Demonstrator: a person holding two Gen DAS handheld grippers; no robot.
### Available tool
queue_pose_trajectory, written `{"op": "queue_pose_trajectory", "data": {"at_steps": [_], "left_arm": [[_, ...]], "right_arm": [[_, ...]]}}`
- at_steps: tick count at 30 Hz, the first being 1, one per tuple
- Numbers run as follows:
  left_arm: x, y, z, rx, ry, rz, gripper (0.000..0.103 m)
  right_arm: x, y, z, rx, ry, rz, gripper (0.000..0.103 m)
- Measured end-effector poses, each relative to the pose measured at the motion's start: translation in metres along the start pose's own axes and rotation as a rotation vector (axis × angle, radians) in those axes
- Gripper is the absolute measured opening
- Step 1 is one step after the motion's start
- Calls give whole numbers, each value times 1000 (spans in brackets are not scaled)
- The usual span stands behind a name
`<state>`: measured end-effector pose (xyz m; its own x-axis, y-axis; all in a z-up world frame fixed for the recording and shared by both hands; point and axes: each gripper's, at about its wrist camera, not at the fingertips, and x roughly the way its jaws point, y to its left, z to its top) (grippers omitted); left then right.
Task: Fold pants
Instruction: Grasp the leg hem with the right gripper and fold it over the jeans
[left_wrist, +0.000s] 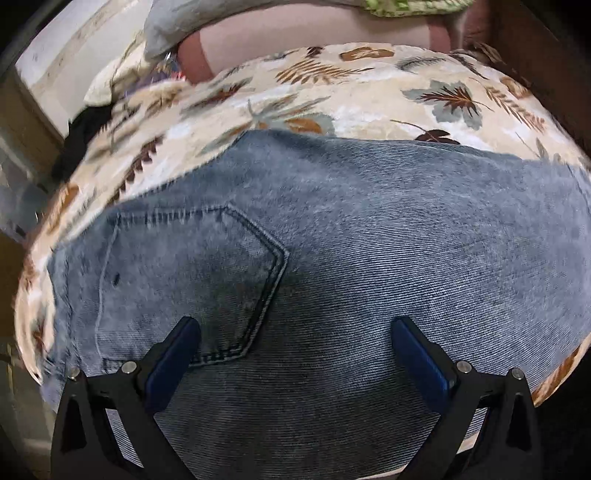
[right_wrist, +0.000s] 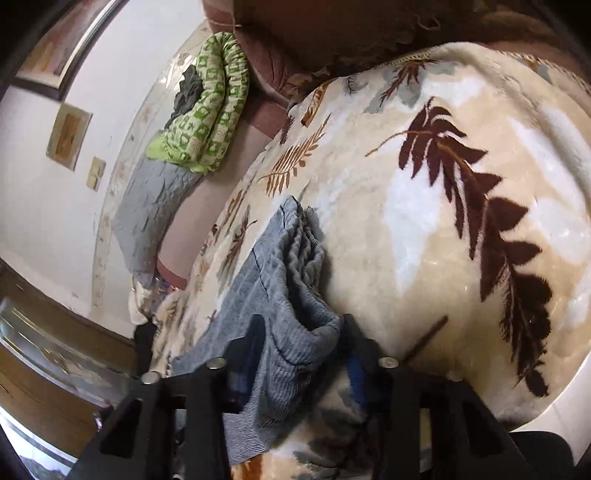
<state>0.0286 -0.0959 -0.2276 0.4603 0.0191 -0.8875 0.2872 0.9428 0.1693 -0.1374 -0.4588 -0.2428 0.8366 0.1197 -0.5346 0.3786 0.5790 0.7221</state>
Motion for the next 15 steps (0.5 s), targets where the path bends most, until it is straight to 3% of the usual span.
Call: {"op": "queue_pose_trajectory", "data": {"at_steps": [2, 7, 10, 15], "left_arm": [[-2, 2, 2, -23, 22, -7, 103], [-23, -2, 0, 15, -44, 28, 103], [-17, 1, 2, 16, -13, 51, 103], [-23, 24, 1, -68, 5, 32, 103]], "right_arm": [[0, 9, -2, -56, -7, -34, 23], [-9, 38, -3, -196, -28, -96, 21], [-10, 58, -2, -258, -16, -117, 21], [-2, 117, -15, -438, 28, -147, 21]]}}
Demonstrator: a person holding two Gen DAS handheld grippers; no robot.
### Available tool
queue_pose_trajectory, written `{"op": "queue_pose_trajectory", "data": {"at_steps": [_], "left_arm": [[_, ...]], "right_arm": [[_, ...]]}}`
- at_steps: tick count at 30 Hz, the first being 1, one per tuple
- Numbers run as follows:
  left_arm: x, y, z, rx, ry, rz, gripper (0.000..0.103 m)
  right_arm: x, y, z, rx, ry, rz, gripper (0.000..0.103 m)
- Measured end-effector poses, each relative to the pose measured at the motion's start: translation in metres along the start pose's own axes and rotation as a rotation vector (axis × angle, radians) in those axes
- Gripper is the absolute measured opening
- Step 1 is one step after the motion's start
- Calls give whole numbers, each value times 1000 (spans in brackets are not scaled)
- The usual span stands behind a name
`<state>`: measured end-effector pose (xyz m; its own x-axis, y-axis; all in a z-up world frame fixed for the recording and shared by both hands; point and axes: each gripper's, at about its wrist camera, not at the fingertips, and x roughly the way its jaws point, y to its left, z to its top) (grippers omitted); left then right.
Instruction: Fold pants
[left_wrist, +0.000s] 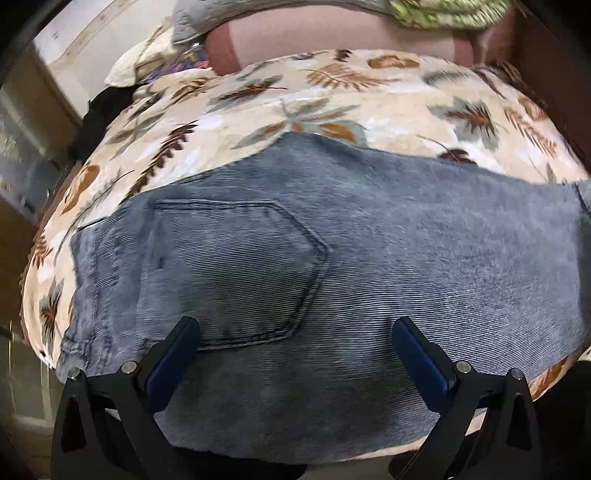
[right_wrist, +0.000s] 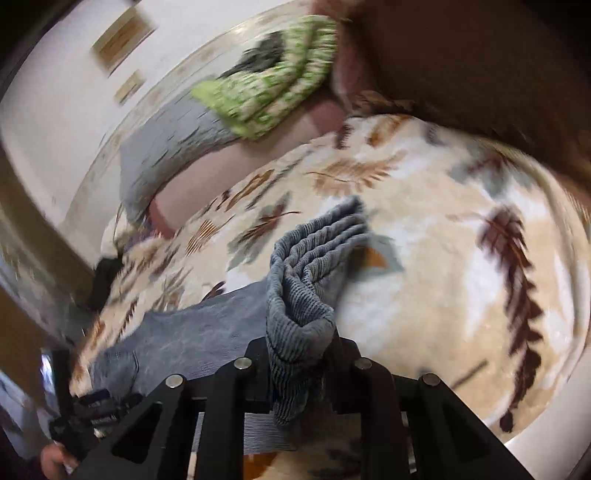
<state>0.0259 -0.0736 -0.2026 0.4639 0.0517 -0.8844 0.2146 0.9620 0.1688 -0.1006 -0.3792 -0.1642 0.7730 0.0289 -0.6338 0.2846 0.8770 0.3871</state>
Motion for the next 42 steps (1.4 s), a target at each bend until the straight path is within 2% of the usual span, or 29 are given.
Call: {"op": "queue_pose_trajectory", "data": {"at_steps": [6, 10, 13, 14, 16, 18, 20, 22, 25, 27, 29, 32, 33, 36, 39, 42], "left_arm": [[-20, 30, -1, -63, -39, -21, 103], [-31, 56, 0, -121, -70, -39, 103], [-32, 70, -2, -154, -84, -37, 103], [-31, 73, -3, -159, -85, -34, 103], [-26, 77, -5, -167, -75, -30, 103], [-21, 79, -7, -171, -57, -36, 103], [-17, 78, -9, -164, -47, -41, 103], [-18, 74, -8, -153, -49, -47, 103], [-23, 63, 1, -116, -78, -51, 103], [-25, 53, 9, -89, -101, -47, 103], [-25, 40, 22, -55, -118, -46, 103], [-19, 19, 44, -18, -104, -92, 103], [-17, 12, 50, -7, -101, -107, 103], [-4, -11, 68, 30, -73, -85, 103], [12, -27, 80, 43, -48, -78, 103], [27, -39, 77, 68, -9, -63, 103]], "right_arm": [[22, 91, -8, -231, 113, -10, 21], [42, 146, -37, -333, 199, 60, 21], [64, 166, -65, -373, 275, 85, 21], [71, 169, -73, -378, 304, 85, 25], [90, 172, -90, -400, 367, 77, 38], [83, 174, -97, -424, 314, 112, 54], [76, 172, -95, -416, 342, 180, 67], [60, 165, -91, -420, 347, 295, 67], [41, 147, -78, -404, 309, 377, 67], [35, 137, -68, -371, 261, 359, 67], [35, 122, -60, -325, 220, 304, 65], [46, 113, -58, -317, 209, 204, 28], [50, 112, -59, -315, 206, 195, 25], [62, 117, -69, -326, 208, 204, 23], [74, 126, -90, -397, 276, 185, 22], [72, 129, -108, -472, 224, 159, 22]]}}
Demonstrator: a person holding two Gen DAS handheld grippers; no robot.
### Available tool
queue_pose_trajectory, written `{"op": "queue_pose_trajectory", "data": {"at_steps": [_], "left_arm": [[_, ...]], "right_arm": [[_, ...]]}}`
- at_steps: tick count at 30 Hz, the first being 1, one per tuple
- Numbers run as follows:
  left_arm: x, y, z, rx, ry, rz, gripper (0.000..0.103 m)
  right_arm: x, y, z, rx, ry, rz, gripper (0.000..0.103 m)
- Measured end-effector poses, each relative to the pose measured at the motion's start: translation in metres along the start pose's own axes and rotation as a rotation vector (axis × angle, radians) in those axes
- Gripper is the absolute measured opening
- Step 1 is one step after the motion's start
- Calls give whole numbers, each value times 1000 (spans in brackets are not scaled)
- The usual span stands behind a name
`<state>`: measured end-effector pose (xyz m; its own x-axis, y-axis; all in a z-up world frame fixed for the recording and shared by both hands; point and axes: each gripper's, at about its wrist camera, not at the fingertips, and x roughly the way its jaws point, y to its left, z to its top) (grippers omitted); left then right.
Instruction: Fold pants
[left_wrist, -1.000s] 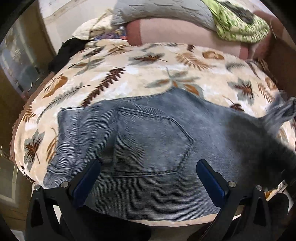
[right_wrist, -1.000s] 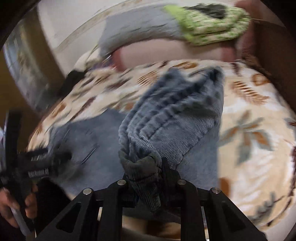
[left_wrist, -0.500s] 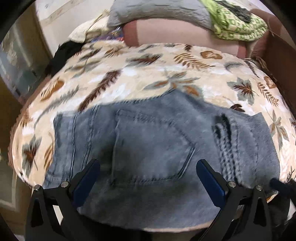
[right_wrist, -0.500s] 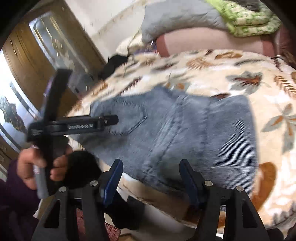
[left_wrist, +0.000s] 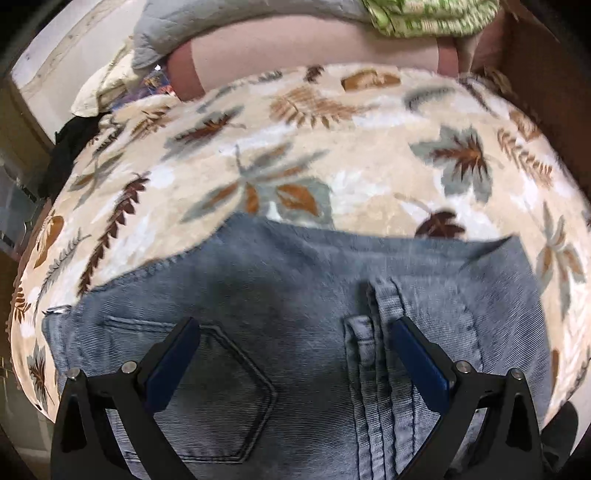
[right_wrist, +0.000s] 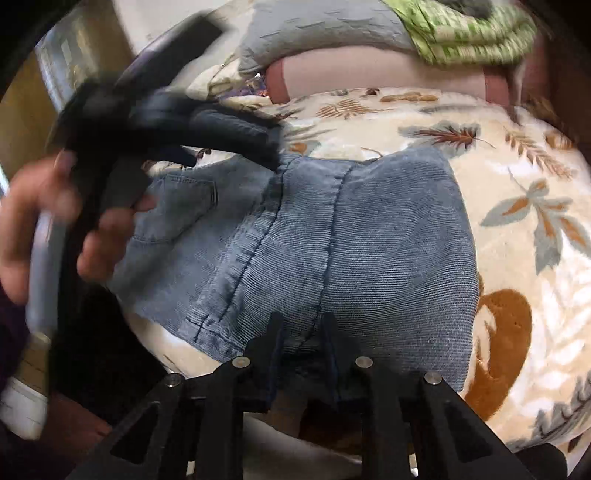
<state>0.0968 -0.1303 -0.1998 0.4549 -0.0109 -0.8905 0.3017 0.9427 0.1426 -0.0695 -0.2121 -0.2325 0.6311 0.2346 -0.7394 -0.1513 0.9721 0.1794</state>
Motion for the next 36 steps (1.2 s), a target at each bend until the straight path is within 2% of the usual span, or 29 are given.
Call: {"op": "queue_pose_trajectory", "data": {"at_steps": [2, 8, 9, 10, 12, 15, 18, 24, 26, 31, 33, 34, 36], "left_arm": [[8, -4, -7, 10, 18, 8, 103], [8, -4, -10, 10, 3, -16, 103], [9, -4, -10, 14, 11, -40, 103], [12, -4, -11, 4, 40, -109, 102], [15, -1, -13, -26, 84, -188, 97], [6, 4, -18, -32, 64, -174, 95], [-10, 19, -21, -87, 21, -176, 95], [8, 13, -24, -102, 104, -135, 95], [12, 5, -21, -89, 101, -136, 95], [10, -4, -13, -83, 88, -279, 95], [13, -9, -10, -59, 94, -254, 88], [16, -10, -10, -55, 102, -242, 75], [16, -7, -9, -82, 101, -263, 70]], "right_arm": [[-2, -5, -4, 15, -4, 23, 22], [-5, -15, -16, 28, -34, 62, 24], [-6, -15, -16, 35, -42, 67, 24], [-5, -18, -17, 45, -55, 79, 24], [-9, -17, -21, 65, -68, 102, 24], [-11, -20, -20, 85, -78, 119, 24], [-11, -22, -21, 87, -86, 128, 24], [-11, -22, -22, 88, -94, 133, 24], [-11, -21, -23, 80, -97, 129, 24], [-10, -24, -23, 95, -98, 150, 24], [-10, -25, -23, 95, -99, 153, 24], [-10, -25, -23, 95, -101, 155, 24], [-10, -26, -23, 96, -102, 159, 24]]}}
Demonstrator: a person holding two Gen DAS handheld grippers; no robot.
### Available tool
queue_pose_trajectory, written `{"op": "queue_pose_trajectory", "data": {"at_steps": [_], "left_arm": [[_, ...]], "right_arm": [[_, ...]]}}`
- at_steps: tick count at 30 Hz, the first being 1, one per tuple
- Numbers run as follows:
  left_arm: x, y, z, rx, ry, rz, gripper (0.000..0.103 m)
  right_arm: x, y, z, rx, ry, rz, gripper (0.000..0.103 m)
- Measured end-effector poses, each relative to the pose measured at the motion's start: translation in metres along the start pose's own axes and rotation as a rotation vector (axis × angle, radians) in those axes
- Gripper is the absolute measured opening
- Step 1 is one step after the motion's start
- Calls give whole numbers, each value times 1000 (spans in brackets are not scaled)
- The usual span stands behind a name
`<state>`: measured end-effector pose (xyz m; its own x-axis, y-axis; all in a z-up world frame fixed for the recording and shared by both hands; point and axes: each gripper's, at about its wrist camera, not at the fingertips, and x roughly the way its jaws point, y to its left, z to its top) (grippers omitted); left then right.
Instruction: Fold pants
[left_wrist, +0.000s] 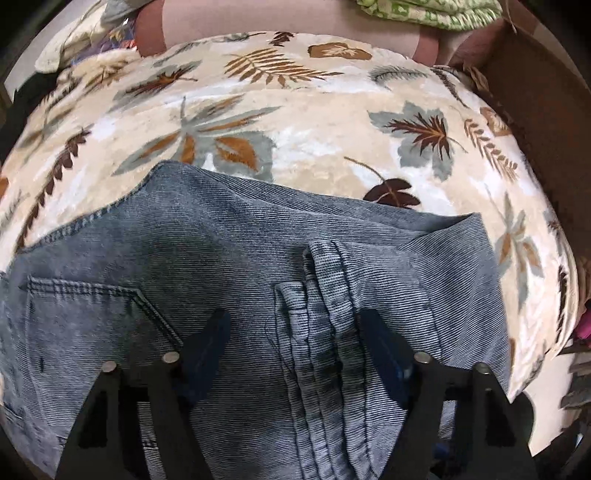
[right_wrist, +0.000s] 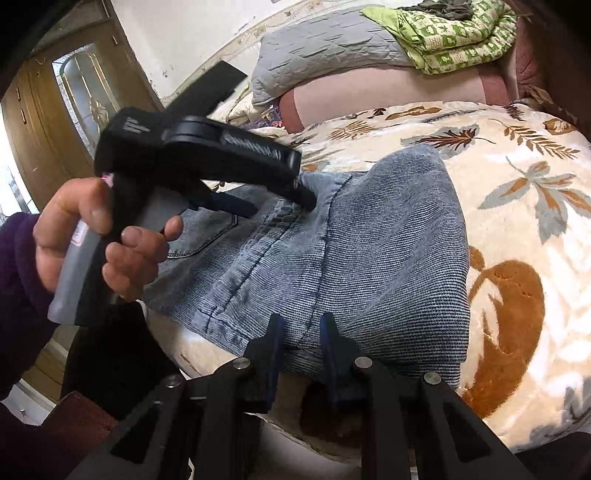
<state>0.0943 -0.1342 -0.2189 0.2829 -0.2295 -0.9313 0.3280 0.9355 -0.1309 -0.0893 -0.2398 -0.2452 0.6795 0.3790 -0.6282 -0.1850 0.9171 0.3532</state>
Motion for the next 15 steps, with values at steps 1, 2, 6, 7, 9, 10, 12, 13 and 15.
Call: {"op": "queue_pose_trajectory", "data": {"at_steps": [1, 2, 6, 7, 9, 10, 12, 13, 15], "left_arm": [[-2, 0, 2, -5, -8, -19, 58], [-5, -1, 3, -3, -10, -36, 46], [-9, -7, 6, 25, -16, -49, 27], [-10, -7, 7, 21, -16, -52, 26], [-16, 0, 8, -7, -18, -78, 26], [-22, 3, 7, -17, -30, -84, 26], [-37, 9, 1, -18, -70, -53, 26], [-43, 14, -2, -23, -85, -39, 26], [-61, 27, -9, -35, -121, -24, 26]], "right_arm": [[0, 0, 0, 1, -1, 3, 24], [0, -1, 0, 1, -1, 4, 24], [0, -1, 1, 2, -6, 5, 23], [-1, 0, 1, 0, -9, 5, 23], [-3, 2, 2, -9, -22, 8, 24], [-4, 3, 3, -12, -27, 10, 24], [-9, 10, 8, -17, -50, 31, 24], [-10, 13, 9, -24, -59, 37, 24], [-9, 24, 14, -59, -63, 28, 24]]}}
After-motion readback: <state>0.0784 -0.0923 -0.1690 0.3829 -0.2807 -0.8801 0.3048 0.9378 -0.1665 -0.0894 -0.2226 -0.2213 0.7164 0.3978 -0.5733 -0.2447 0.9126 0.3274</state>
